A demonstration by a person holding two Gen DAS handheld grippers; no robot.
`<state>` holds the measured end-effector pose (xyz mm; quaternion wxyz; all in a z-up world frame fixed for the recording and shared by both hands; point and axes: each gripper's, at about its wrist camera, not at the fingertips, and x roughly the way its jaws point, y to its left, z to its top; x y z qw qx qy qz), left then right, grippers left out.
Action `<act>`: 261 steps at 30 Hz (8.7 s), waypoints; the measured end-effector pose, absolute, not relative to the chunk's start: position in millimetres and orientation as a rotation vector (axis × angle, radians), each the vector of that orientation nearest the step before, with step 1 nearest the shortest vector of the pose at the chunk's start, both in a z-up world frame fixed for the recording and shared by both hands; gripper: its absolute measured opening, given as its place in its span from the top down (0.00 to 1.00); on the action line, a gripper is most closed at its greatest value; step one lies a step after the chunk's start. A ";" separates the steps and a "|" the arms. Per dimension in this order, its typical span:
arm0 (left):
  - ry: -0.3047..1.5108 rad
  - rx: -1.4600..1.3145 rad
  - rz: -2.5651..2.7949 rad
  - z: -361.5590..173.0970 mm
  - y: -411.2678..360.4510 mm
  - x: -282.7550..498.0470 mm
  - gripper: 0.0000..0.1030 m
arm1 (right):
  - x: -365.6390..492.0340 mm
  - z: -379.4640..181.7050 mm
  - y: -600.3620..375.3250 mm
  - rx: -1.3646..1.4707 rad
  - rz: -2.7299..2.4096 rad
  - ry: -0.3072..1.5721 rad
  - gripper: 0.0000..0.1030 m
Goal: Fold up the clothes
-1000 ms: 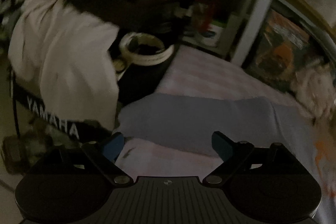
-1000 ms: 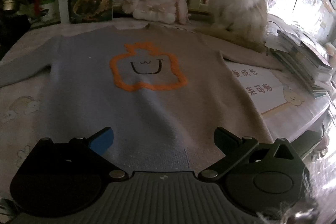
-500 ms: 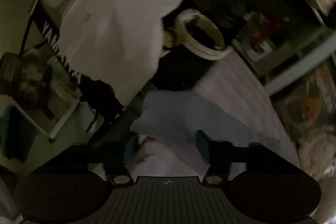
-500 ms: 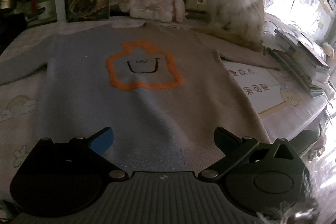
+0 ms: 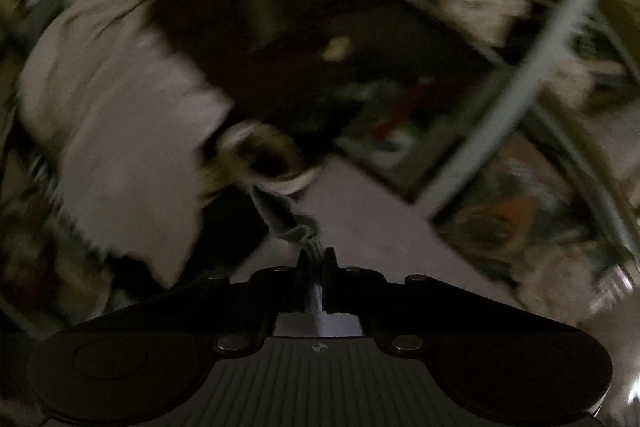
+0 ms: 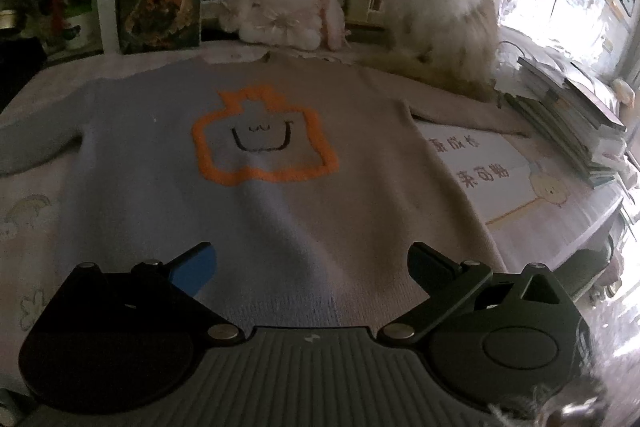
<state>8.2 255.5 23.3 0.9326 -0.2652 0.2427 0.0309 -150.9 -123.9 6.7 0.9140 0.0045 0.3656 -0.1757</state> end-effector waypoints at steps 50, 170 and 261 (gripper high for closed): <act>0.547 -0.157 -0.154 42.4 -189.7 78.8 0.98 | -101.0 -1.8 -373.2 -0.032 0.163 0.792 0.00; 0.757 0.021 -0.226 1.5 15.0 -75.5 0.20 | -143.6 8.4 -244.4 0.022 -0.114 0.819 0.14; 0.804 -0.023 0.280 12.1 -216.1 -100.8 0.12 | 7.1 -44.3 -631.1 0.718 0.081 0.763 0.52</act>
